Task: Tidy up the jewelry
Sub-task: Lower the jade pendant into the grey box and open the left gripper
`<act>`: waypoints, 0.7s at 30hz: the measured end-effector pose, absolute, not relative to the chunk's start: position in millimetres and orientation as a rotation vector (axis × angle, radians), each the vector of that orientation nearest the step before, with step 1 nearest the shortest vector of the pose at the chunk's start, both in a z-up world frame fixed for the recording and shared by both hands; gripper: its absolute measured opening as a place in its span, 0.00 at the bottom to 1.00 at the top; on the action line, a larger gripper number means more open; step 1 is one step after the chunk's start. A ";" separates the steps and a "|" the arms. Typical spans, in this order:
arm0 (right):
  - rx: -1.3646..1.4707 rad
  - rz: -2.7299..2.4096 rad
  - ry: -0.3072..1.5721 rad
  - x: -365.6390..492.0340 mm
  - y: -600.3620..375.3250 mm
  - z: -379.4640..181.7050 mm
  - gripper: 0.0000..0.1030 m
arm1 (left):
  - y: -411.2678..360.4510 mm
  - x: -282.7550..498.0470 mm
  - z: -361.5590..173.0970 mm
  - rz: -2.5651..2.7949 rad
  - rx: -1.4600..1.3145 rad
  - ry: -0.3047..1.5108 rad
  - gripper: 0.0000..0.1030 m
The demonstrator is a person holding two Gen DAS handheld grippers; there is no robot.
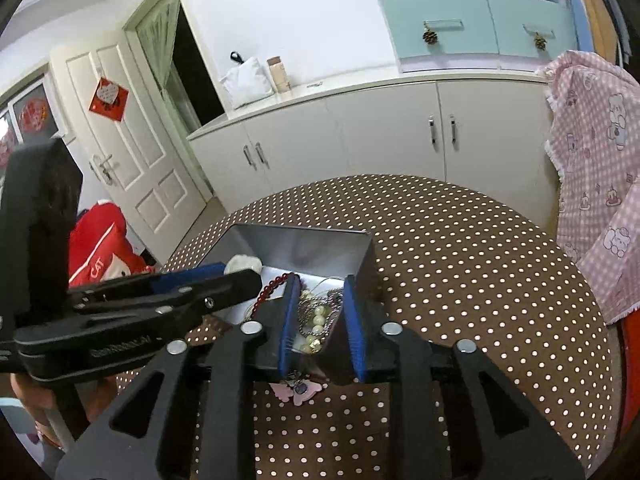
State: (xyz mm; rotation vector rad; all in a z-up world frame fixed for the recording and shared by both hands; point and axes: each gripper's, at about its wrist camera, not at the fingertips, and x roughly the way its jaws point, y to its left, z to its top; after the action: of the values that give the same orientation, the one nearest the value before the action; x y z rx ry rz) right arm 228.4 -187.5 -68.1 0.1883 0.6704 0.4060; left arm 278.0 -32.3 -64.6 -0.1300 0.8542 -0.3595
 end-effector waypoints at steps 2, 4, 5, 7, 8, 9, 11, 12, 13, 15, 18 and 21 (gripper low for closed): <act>0.192 0.399 0.667 227.4 -190.5 -68.1 0.28 | -34.5 278.3 -65.7 -0.362 -0.131 0.857 0.40; 0.194 0.396 0.667 227.0 -193.0 -68.7 0.30 | -36.3 279.0 -65.8 -0.360 -0.129 0.860 0.40; 0.194 0.395 0.668 228.9 -192.5 -69.5 0.32 | -36.9 279.8 -65.7 -0.360 -0.128 0.862 0.40; 0.198 0.392 0.670 228.2 -193.5 -71.3 0.35 | -38.4 281.4 -66.6 -0.358 -0.129 0.868 0.40; 0.200 0.392 0.672 228.3 -194.2 -72.4 0.35 | -38.6 281.7 -67.1 -0.360 -0.128 0.872 0.40; 0.201 0.392 0.673 228.2 -194.6 -73.1 0.36 | -39.3 281.0 -67.3 -0.360 -0.129 0.871 0.40; 0.207 0.390 0.676 227.3 -196.8 -74.5 0.36 | -40.7 280.7 -66.3 -0.367 -0.131 0.864 0.45; 0.209 0.389 0.677 227.2 -197.3 -74.6 0.37 | -43.1 280.5 -65.2 -0.371 -0.131 0.859 0.51; 0.213 0.388 0.676 226.7 -198.4 -74.7 0.37 | -44.5 280.2 -64.0 -0.367 -0.129 0.851 0.52; 0.215 0.385 0.675 225.0 -200.5 -73.6 0.37 | -45.0 278.9 -62.4 -0.372 -0.126 0.848 0.53; 0.217 0.382 0.671 221.7 -203.1 -71.6 0.38 | -40.7 274.7 -59.3 -0.370 -0.129 0.838 0.53; 0.215 0.383 0.666 217.0 -204.1 -69.0 0.38 | -35.8 266.5 -54.4 -0.367 -0.135 0.820 0.53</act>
State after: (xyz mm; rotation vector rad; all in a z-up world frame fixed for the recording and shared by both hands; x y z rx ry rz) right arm 217.0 -204.1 -69.0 0.2155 0.6657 0.3826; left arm 266.5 -35.8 -54.4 -0.1350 0.8203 -0.3674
